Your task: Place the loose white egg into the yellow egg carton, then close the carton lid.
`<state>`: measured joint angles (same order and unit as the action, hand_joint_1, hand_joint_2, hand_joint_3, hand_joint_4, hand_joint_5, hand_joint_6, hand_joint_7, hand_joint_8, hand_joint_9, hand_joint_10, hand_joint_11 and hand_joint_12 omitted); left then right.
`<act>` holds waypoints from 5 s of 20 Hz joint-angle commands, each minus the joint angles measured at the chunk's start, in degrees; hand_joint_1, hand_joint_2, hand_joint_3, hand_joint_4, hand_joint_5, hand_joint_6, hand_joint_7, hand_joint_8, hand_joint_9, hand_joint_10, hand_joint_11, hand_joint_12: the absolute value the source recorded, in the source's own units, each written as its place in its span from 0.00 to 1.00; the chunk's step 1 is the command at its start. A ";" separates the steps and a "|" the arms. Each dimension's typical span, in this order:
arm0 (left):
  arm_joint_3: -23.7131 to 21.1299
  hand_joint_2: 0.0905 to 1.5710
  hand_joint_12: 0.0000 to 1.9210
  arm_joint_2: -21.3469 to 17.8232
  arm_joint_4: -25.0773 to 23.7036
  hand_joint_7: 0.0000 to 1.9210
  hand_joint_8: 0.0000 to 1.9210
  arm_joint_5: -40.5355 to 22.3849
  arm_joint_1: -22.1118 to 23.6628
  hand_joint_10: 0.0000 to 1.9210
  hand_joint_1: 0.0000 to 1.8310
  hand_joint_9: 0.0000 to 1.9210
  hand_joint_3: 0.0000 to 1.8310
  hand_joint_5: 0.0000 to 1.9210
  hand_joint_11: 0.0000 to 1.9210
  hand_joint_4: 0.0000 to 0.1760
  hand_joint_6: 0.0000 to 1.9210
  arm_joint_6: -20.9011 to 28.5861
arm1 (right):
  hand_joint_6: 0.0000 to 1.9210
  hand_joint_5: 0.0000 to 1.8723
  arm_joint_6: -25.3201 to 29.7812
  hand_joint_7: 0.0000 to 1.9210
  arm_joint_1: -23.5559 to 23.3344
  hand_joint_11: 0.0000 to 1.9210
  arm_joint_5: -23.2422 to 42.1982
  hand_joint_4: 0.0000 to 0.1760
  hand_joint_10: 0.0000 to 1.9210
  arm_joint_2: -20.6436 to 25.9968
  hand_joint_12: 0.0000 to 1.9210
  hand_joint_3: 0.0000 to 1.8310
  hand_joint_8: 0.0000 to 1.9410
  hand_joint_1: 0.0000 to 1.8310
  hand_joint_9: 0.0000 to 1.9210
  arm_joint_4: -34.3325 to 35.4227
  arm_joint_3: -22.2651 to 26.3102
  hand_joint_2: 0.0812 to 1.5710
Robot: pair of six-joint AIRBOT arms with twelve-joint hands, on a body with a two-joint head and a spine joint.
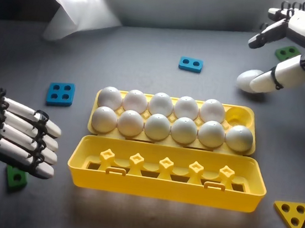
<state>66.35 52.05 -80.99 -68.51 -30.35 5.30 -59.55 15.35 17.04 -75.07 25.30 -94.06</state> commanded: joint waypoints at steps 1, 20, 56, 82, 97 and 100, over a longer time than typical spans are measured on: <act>0.28 0.92 0.17 -0.51 3.59 0.14 0.00 -2.94 0.23 0.00 0.00 0.12 0.00 0.13 0.00 0.00 0.00 0.22 | 0.01 0.37 0.60 0.00 -0.62 0.00 6.05 1.00 0.00 0.62 0.00 0.00 0.00 0.47 0.00 -0.05 -0.68 0.45; 0.45 0.91 0.09 0.08 3.13 0.11 0.00 -2.28 -0.76 0.00 0.00 0.08 0.00 0.11 0.00 0.00 0.00 0.22 | 0.00 0.34 5.18 0.00 2.26 0.00 4.78 0.80 0.00 -4.60 0.00 0.00 0.00 0.43 0.00 -0.06 -8.01 0.45; 0.50 0.91 0.14 0.33 3.03 0.15 0.00 -1.33 -0.75 0.00 0.00 0.12 0.00 0.13 0.00 0.00 0.00 0.61 | 0.00 0.35 6.49 0.02 0.81 0.00 1.39 0.88 0.00 -4.46 0.00 0.00 0.00 0.40 0.00 -0.07 -5.78 0.46; 0.34 0.91 0.04 0.43 2.71 0.12 0.00 -0.95 -0.76 0.00 0.00 0.10 0.00 0.11 0.03 0.00 0.00 0.62 | 0.04 0.78 6.49 0.16 1.91 0.00 1.02 1.00 0.00 -3.15 0.00 0.00 0.00 0.61 0.04 -0.07 -4.33 0.59; -0.03 0.91 0.10 0.20 2.71 0.13 0.00 -0.81 -0.69 0.00 0.00 0.09 0.00 0.12 0.00 0.00 0.00 0.62 | 0.04 0.78 6.21 0.17 -5.37 0.00 -2.66 1.00 0.01 7.94 0.00 0.00 0.00 0.61 0.06 -0.08 14.04 0.59; -0.04 0.91 0.11 0.15 2.72 0.13 0.00 -0.76 -0.70 0.00 0.00 0.10 0.00 0.12 0.00 0.00 0.00 0.62 | 0.04 0.78 5.62 0.17 -4.49 0.00 -3.15 1.00 0.01 9.48 0.00 0.00 0.00 0.61 0.07 -0.08 16.74 0.59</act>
<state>66.22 53.06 -81.80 -66.24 -31.07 5.72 -54.06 11.07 8.34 -66.43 25.04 -77.01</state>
